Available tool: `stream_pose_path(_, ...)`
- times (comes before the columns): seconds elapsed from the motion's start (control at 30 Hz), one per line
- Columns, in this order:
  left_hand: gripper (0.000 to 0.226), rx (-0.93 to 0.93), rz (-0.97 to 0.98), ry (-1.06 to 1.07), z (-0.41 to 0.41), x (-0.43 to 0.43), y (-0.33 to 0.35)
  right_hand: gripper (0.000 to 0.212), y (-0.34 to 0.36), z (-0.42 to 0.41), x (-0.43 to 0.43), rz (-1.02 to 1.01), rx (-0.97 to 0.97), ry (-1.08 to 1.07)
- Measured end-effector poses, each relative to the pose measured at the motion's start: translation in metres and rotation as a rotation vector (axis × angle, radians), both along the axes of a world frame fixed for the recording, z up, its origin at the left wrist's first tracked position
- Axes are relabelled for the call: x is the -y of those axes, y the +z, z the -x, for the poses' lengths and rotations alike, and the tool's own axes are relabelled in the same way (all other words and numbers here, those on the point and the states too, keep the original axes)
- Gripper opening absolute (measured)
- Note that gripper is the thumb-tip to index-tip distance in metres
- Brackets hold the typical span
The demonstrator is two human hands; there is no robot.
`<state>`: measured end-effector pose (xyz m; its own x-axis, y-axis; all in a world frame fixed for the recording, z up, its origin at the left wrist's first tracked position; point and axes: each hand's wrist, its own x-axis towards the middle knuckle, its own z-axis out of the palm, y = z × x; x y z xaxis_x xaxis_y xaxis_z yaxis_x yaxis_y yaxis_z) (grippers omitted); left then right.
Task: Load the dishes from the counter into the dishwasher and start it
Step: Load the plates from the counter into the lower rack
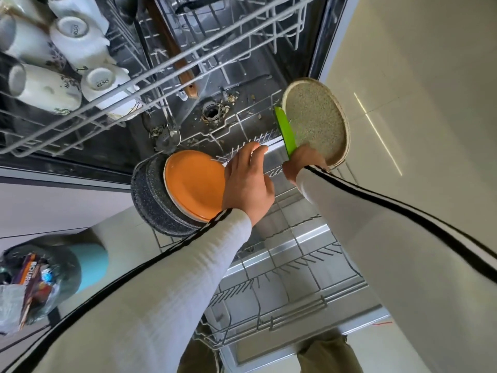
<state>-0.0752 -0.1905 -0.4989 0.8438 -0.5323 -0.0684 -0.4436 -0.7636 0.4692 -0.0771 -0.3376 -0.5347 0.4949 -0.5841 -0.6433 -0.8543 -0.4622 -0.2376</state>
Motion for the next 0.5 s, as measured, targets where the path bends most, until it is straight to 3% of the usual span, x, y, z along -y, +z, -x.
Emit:
stream_pose_path(0.2, 0.061, -0.021, -0.061, 0.019, 0.007, -0.017, -0.006, 0.065, -0.009, 0.034, 0.007, -0.014, 0.030, -0.029)
stream_pose_path(0.33, 0.062, -0.052, -0.162, 0.010, 0.021, -0.025, 0.007, 0.070, 0.020, 0.058, 0.001, 0.036, 0.072, 0.045)
stream_pose_path(0.5, 0.063, -0.151, -0.336, -0.014, 0.038, -0.028, 0.057, 0.065, 0.084, 0.095, -0.029, 0.086, 0.222, 0.466)
